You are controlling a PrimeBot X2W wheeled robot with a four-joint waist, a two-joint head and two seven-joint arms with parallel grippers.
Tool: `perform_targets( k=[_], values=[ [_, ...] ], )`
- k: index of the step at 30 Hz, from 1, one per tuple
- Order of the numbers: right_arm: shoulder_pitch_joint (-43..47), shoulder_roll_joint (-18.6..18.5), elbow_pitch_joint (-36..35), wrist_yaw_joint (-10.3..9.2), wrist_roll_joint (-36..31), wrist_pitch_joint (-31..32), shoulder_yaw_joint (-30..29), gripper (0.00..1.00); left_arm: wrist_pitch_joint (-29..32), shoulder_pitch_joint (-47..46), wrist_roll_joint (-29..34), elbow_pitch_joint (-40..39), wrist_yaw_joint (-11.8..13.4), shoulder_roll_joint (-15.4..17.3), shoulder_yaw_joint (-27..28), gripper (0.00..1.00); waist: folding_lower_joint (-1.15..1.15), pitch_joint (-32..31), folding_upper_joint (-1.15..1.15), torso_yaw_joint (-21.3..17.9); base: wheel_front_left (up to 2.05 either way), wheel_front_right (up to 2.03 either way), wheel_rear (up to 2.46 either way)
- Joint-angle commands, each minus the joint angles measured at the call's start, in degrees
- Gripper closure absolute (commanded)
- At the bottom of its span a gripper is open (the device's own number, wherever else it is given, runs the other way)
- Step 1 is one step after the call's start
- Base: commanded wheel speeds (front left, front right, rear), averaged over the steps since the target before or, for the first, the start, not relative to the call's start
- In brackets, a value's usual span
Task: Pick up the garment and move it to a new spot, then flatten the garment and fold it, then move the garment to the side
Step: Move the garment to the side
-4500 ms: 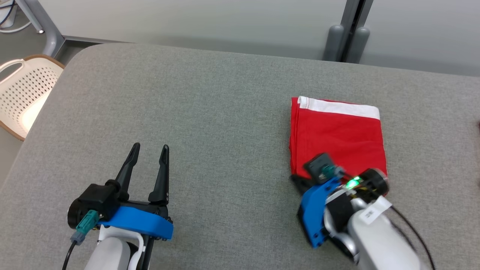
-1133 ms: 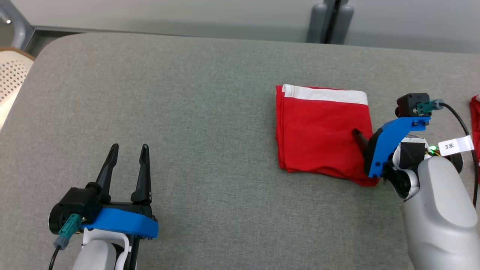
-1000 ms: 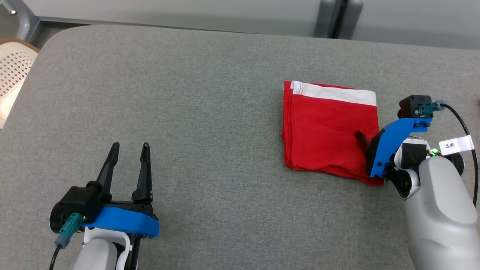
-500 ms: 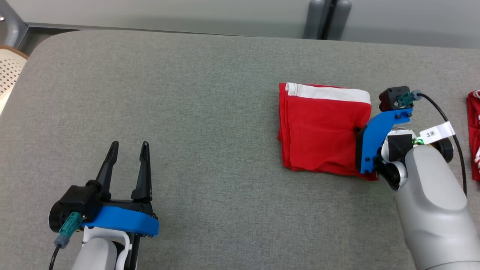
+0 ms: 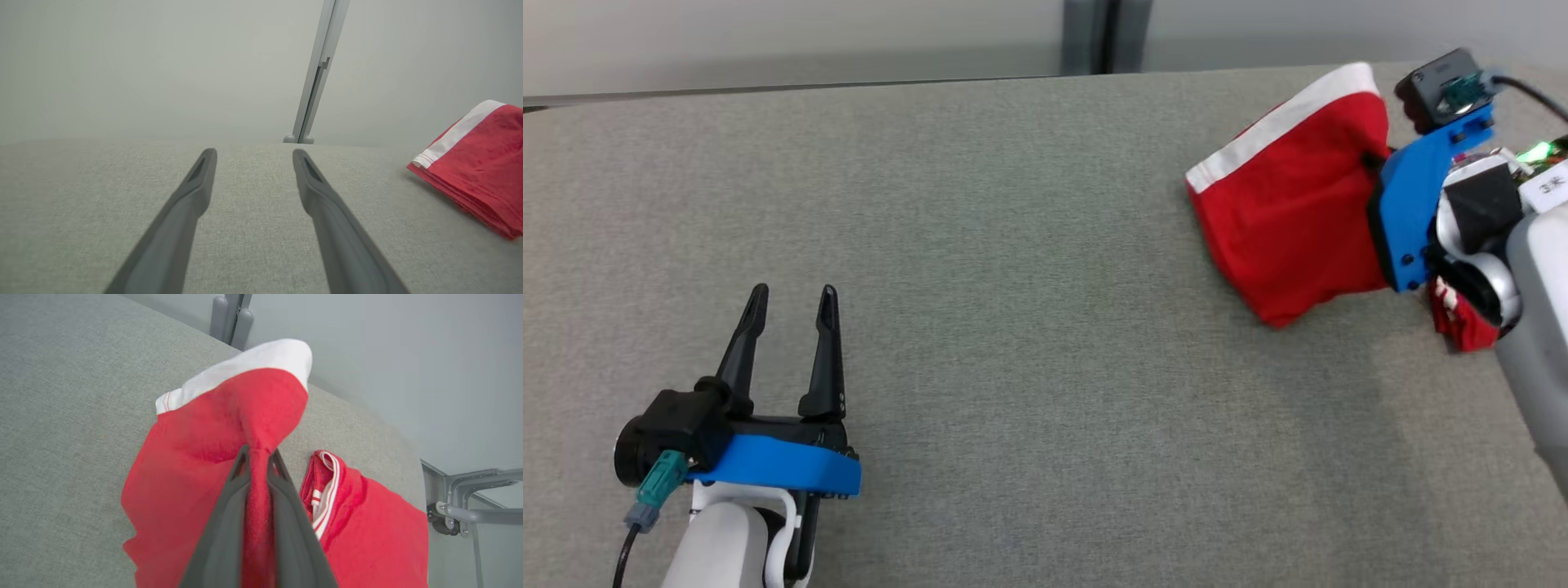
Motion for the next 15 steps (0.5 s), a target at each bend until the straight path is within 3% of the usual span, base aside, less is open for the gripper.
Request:
perform_targets(
  k=[1,8,15],
  values=[
    [-1.58,-1.86,-1.70,0.00,1.28,0.11,0.34,1.00,-0.23,-1.33,0.20,-0.34,-0.37,0.27,-0.09,0.00,0.00,1.99,0.00,-2.56,0.00,0.00,0.00],
    [-3.18,-9.01,-6.18,-0.01,5.19,-0.52,2.31,1.00,-0.23,-3.93,-0.13,-0.56,-0.38,1.55,-1.27,0.00,0.00,5.33,0.00,-6.03,0.00,0.00,0.00],
    [-2.72,-16.23,-4.98,-0.01,5.82,-4.61,1.39,1.00,-0.23,-6.94,-0.32,-1.05,-0.24,2.93,-2.59,0.00,0.00,8.96,0.00,-7.90,0.00,0.00,0.00]
  ],
)
